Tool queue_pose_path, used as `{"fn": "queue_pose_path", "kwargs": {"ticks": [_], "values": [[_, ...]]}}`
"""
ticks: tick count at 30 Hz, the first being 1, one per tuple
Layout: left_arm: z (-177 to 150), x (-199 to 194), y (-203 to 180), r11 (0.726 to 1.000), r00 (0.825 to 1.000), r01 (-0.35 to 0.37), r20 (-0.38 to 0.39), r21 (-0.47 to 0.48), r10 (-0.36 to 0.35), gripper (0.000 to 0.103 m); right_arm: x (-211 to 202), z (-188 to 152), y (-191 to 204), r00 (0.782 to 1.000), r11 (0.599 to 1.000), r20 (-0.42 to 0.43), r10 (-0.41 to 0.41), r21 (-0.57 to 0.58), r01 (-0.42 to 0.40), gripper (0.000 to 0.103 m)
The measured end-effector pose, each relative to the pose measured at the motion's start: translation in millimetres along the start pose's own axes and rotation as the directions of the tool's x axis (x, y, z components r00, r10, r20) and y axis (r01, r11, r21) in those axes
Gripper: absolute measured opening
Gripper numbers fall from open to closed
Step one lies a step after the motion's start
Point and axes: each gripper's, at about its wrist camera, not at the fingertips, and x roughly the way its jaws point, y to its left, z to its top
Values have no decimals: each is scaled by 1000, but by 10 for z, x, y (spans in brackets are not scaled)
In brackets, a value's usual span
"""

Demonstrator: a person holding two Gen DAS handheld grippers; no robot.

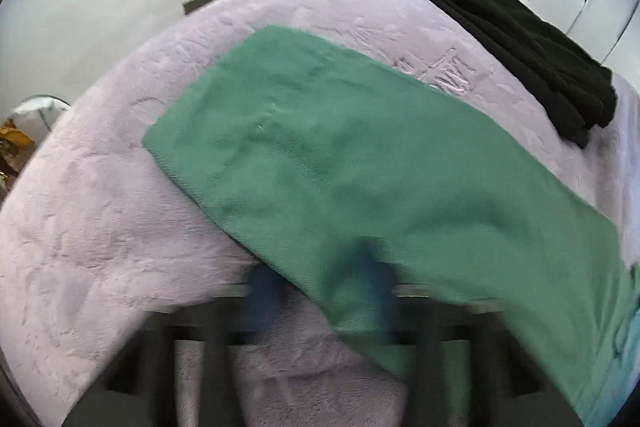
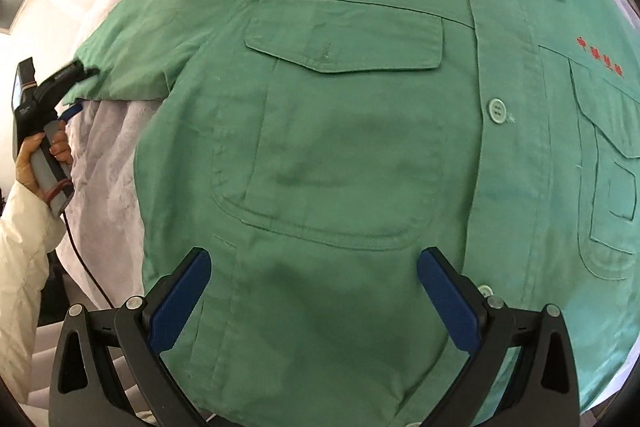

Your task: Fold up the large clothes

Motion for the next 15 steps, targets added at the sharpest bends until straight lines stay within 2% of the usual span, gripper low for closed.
{"fn": "queue_pose_path", "kwargs": {"ticks": [2, 5, 8, 10, 12, 14, 15], "values": [[41, -49, -10, 999, 999, 41, 5, -5, -41, 4, 21, 20, 11, 1000, 1000, 20, 3, 2, -3, 103], [102, -318, -187, 993, 991, 106, 71, 51, -109, 4, 14, 49, -3, 998, 1000, 55, 18, 17, -19, 103], [112, -736, -530, 971, 968, 194, 132, 137, -212, 4, -77, 10, -113, 995, 999, 95, 34, 33, -38, 103], [56, -1063, -833, 946, 947, 234, 166, 222, -274, 4, -132, -6, -183, 991, 998, 124, 41, 40, -47, 103], [-68, -1362, -1261, 913, 930, 244, 190, 326, -316, 4, -232, -47, -336, 988, 996, 147, 50, 61, -59, 103], [-240, -1585, -1699, 869, 909, 267, 190, 416, -370, 4, -335, -81, -529, 984, 993, 167, 58, 91, -74, 103], [-383, -1712, -1979, 835, 894, 288, 180, 469, -410, 4, -396, -102, -627, 980, 991, 187, 63, 108, -84, 103]]}}
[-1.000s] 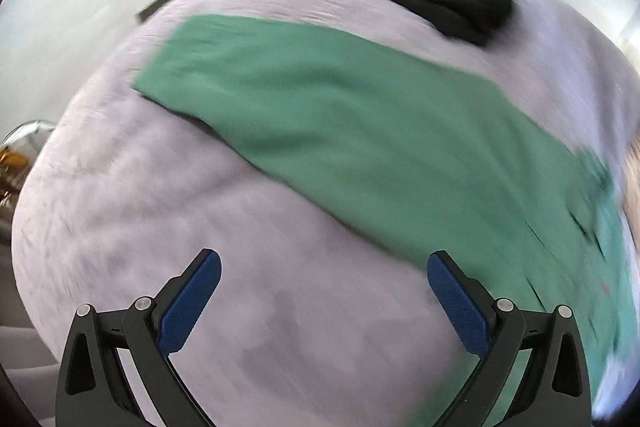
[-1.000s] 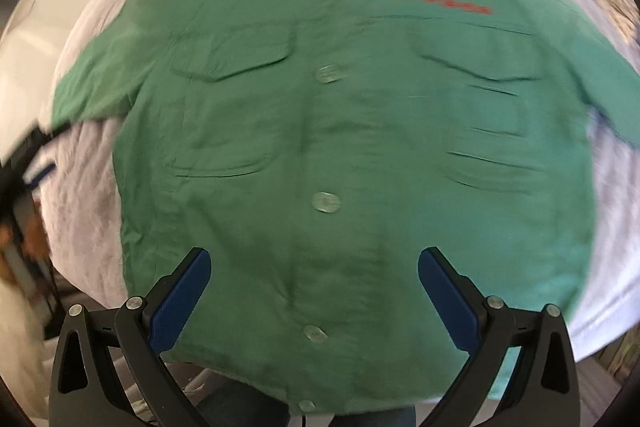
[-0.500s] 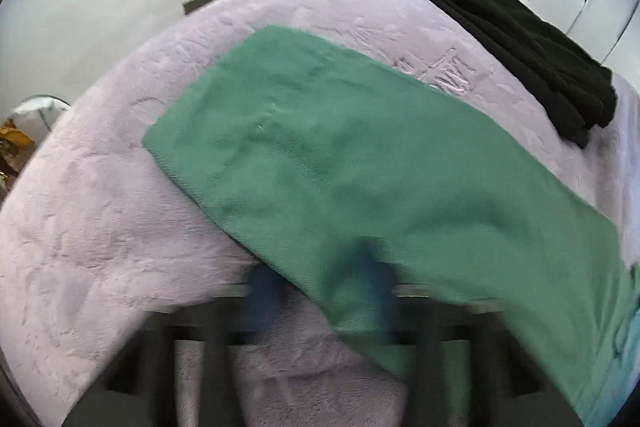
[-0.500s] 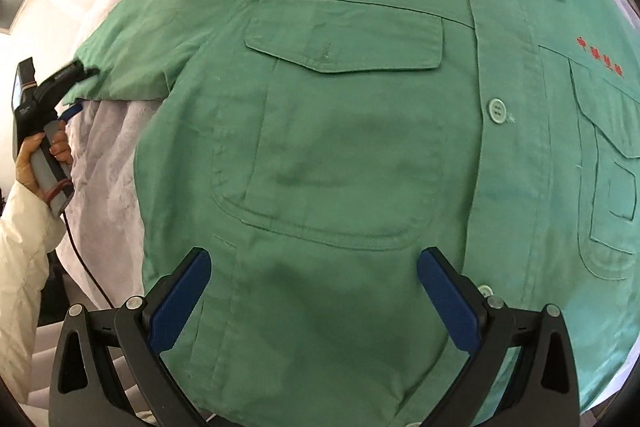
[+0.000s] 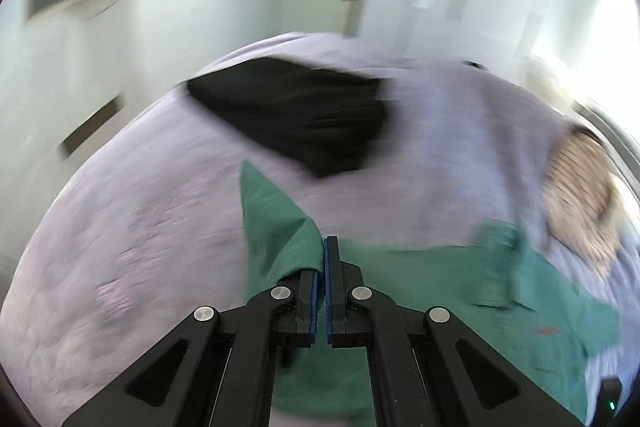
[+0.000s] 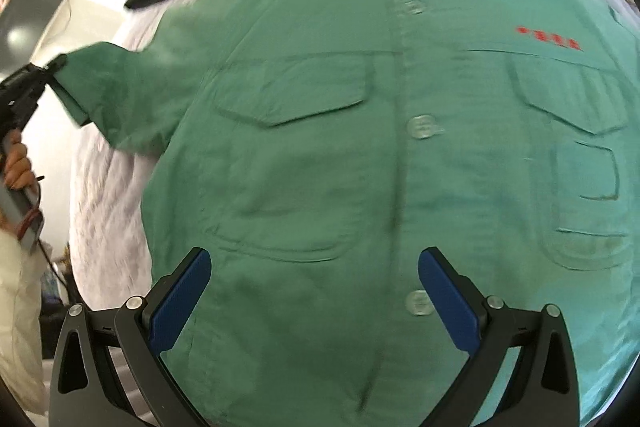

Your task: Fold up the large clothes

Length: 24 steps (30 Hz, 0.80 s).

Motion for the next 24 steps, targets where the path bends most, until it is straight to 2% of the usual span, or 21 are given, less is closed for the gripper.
{"fn": "queue_pose_path", "kwargs": {"ticks": [2, 4, 6, 9, 11, 14, 15, 16, 17, 18, 20, 22, 23, 24], "values": [[-22, -18, -601, 994, 997, 72, -1, 86, -72, 4, -97, -3, -149, 999, 1000, 34, 1, 27, -2, 103], [-144, 98, -1178, 976, 991, 135, -30, 170, -132, 4, -222, 12, -334, 997, 998, 71, -8, 56, 4, 103], [-394, 318, -1710, 953, 981, 182, -112, 243, -159, 4, -360, -7, -596, 994, 995, 103, -33, 101, 23, 103], [-840, 654, -2259, 922, 963, 213, -228, 323, -142, 4, -465, -86, -951, 989, 983, 128, -76, 179, 53, 103], [-1156, 899, -2493, 909, 950, 202, -299, 365, -91, 4, -511, -159, -1235, 987, 969, 125, -105, 235, 74, 103], [-1470, 1062, -2619, 888, 933, 200, -356, 413, -44, 4, -520, -262, -1538, 985, 952, 107, -132, 289, 96, 103], [-1580, 1072, -2617, 879, 929, 185, -370, 439, -11, 12, -519, -296, -1637, 985, 947, 98, -139, 306, 103, 103], [-1633, 1063, -2591, 875, 927, 172, -374, 453, 11, 28, -539, -305, -1682, 985, 944, 97, -141, 312, 104, 103], [-1678, 1064, -2590, 873, 927, 162, -375, 461, 26, 72, -573, -304, -1761, 985, 942, 97, -144, 317, 107, 103], [-1691, 1005, -2547, 875, 931, 152, -364, 459, 29, 96, -592, -298, -1792, 984, 942, 99, -148, 317, 110, 103], [-1649, 770, -2416, 874, 946, 144, -323, 465, 16, 96, -639, -236, -1803, 981, 945, 112, -158, 305, 117, 103], [-1643, 582, -2293, 870, 948, 144, -319, 472, 15, 96, -676, -156, -1741, 978, 953, 131, -160, 280, 118, 103], [-1641, 476, -2194, 875, 953, 127, -301, 468, 23, 96, -687, -112, -1712, 977, 957, 141, -158, 265, 117, 103], [-1640, 363, -2063, 879, 962, 79, -266, 470, 56, 96, -694, -14, -1604, 976, 966, 157, -153, 232, 115, 103]]}}
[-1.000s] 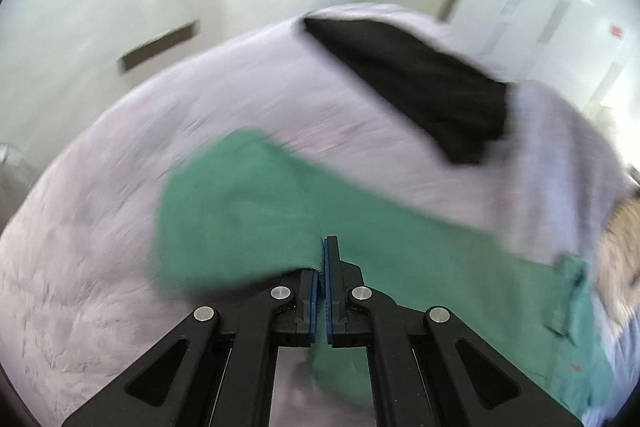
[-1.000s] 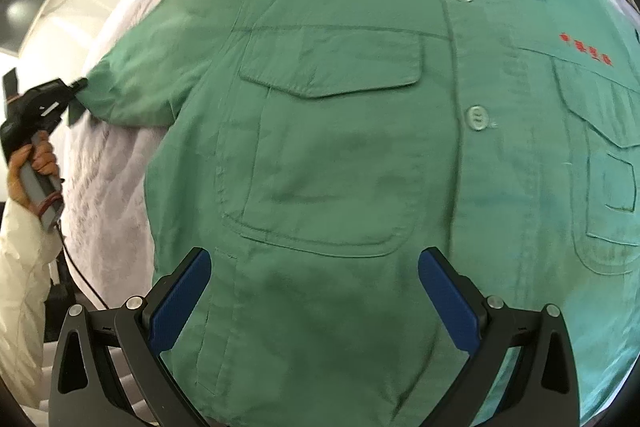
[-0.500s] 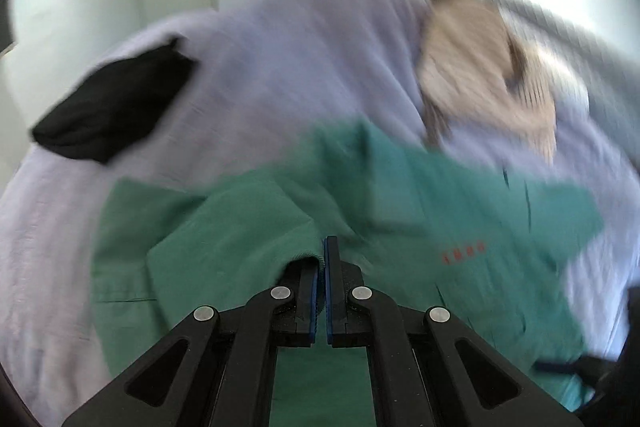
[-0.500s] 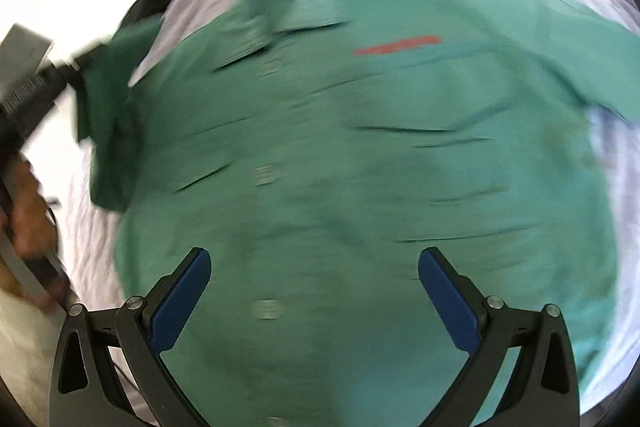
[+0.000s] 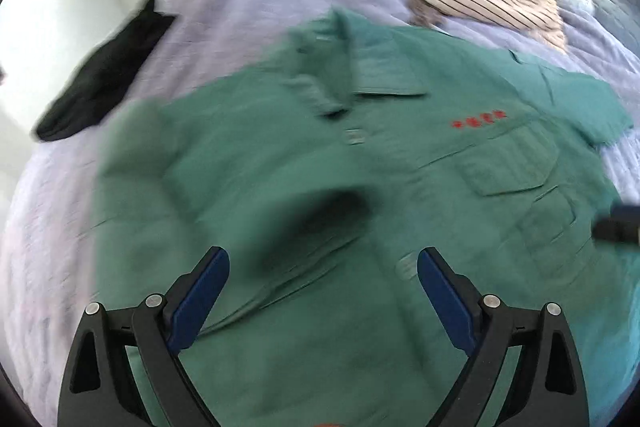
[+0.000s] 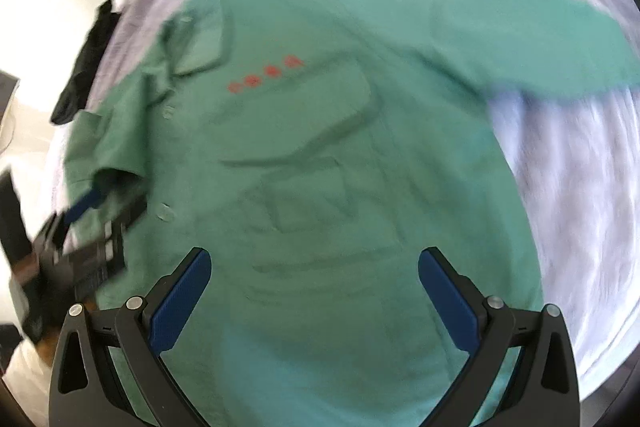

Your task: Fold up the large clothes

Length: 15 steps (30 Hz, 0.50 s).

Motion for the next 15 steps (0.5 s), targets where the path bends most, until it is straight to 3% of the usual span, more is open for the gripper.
{"fn": "queue_pose_path", "kwargs": {"ticks": [3, 6, 8, 11, 13, 14, 15], "values": [[-261, -113, 375, 982, 984, -179, 3, -55, 179, 96, 31, 208, 553, 998, 989, 36, 42, -144, -36, 103], [-525, -31, 789, 943, 951, -307, -86, -127, 298, 96, 152, 328, 1159, 994, 953, 45, 95, -294, -77, 103], [-688, 63, 1044, 912, 928, -367, -140, -181, 346, 96, 365, 391, 1589, 993, 916, 36, 115, -390, -92, 103], [-804, 132, 1273, 885, 920, -389, -165, -256, 357, 96, 754, 322, 2164, 995, 845, 35, 91, -532, -59, 103], [-862, 170, 1373, 870, 918, -395, -166, -295, 361, 96, 1048, 233, 2446, 998, 785, 67, 7, -619, 36, 103], [-865, 209, 1393, 865, 916, -400, -169, -304, 364, 96, 1213, 188, 2542, 992, 744, 102, -73, -656, 122, 102], [-894, 231, 1420, 863, 916, -398, -171, -311, 362, 96, 1375, 166, 2584, 973, 701, 151, -173, -676, 229, 100]]}}
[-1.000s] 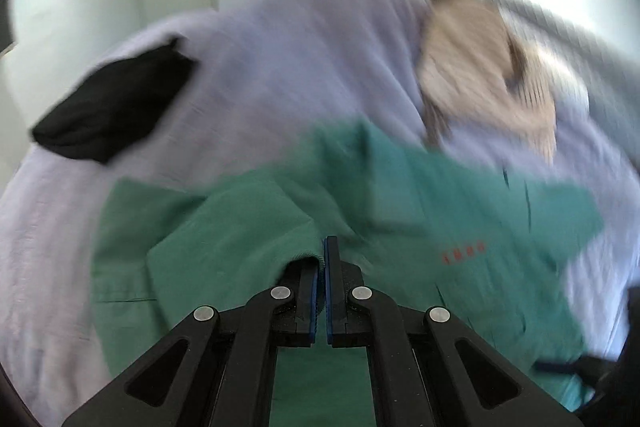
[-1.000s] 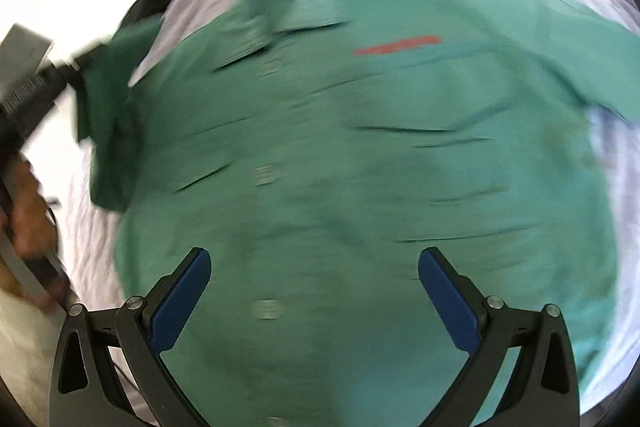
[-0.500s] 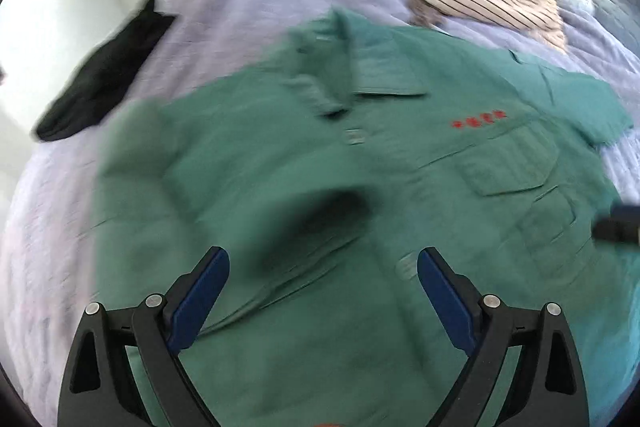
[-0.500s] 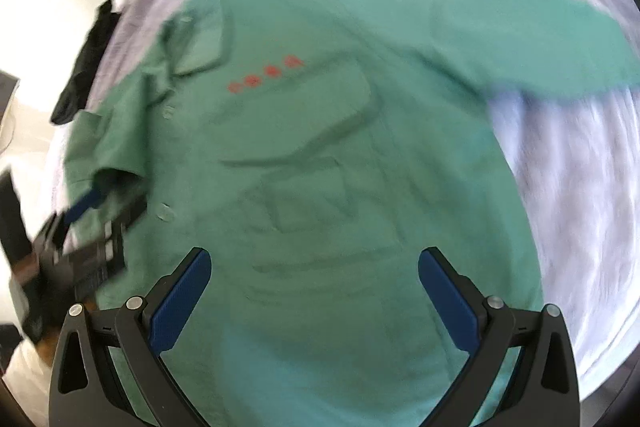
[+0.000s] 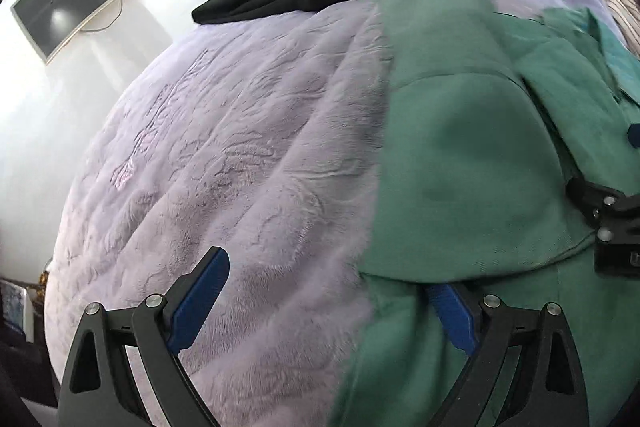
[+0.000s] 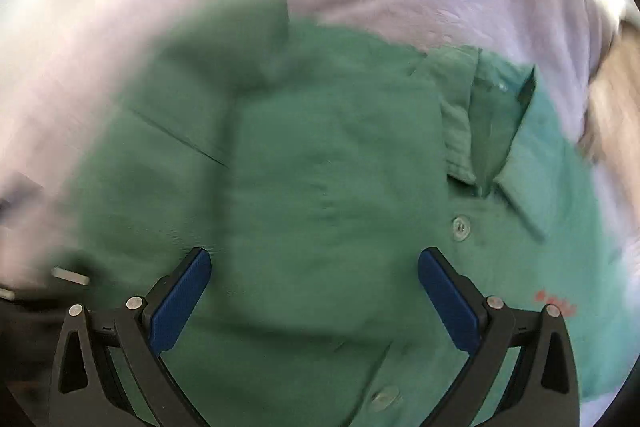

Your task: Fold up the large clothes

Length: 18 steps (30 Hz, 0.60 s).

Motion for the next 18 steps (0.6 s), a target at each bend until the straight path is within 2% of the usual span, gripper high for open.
{"fn": "queue_pose_path", "kwargs": {"ticks": [1, 2, 3, 4, 5, 6, 8, 9, 10, 12, 14, 16, 18], "values": [[4, 19, 5, 1000, 1000, 4, 1, -4, -4, 96, 42, -2, -21, 1000, 1000, 3, -19, 5, 19, 87], [6, 23, 9, 1000, 1000, 3, 5, -9, -3, 96, 9, -3, -138, 1000, 997, 21, 23, 72, -25, 45], [-7, 17, 25, 1000, 1000, 3, 14, -14, -2, 96, -33, -4, -235, 1000, 993, 18, 9, 115, -11, 21], [0, 29, 35, 1000, 1000, 0, 19, -15, 0, 96, -110, 2, -374, 999, 985, 30, 17, 171, -22, 17], [-11, 27, 56, 1000, 1000, -1, 20, -18, 1, 96, -195, -30, -539, 996, 968, 60, 65, 239, -78, 17], [-24, 29, 78, 1000, 1000, -2, 23, -25, 3, 96, -332, -94, -797, 983, 925, 120, 138, 338, -171, 17], [51, 31, 57, 1000, 1000, -4, 27, -30, 5, 96, -508, -242, -1202, 964, 853, 196, 182, 455, -254, 17], [69, 32, 87, 1000, 1000, -6, 29, -30, 7, 96, -553, -368, -1454, 952, 799, 231, 203, 523, -297, 17], [75, 42, 103, 1000, 999, -7, 32, -30, 8, 96, -547, -474, -1625, 945, 751, 245, 216, 577, -321, 17], [109, 65, 122, 999, 999, -28, 37, -22, 28, 103, -382, -773, -2018, 936, 625, 242, 255, 697, -351, 18], [176, 116, 123, 1000, 999, -21, 38, -8, 21, 103, -138, -1059, -2274, 929, 524, 230, 291, 773, -356, 18], [199, 120, 121, 1000, 999, -18, 39, 7, 17, 103, 57, -1232, -2401, 921, 474, 218, 323, 805, -357, 20], [223, 114, 123, 999, 999, -11, 43, 45, 10, 103, 159, -1358, -2442, 895, 414, 264, 360, 814, -407, 20]]}}
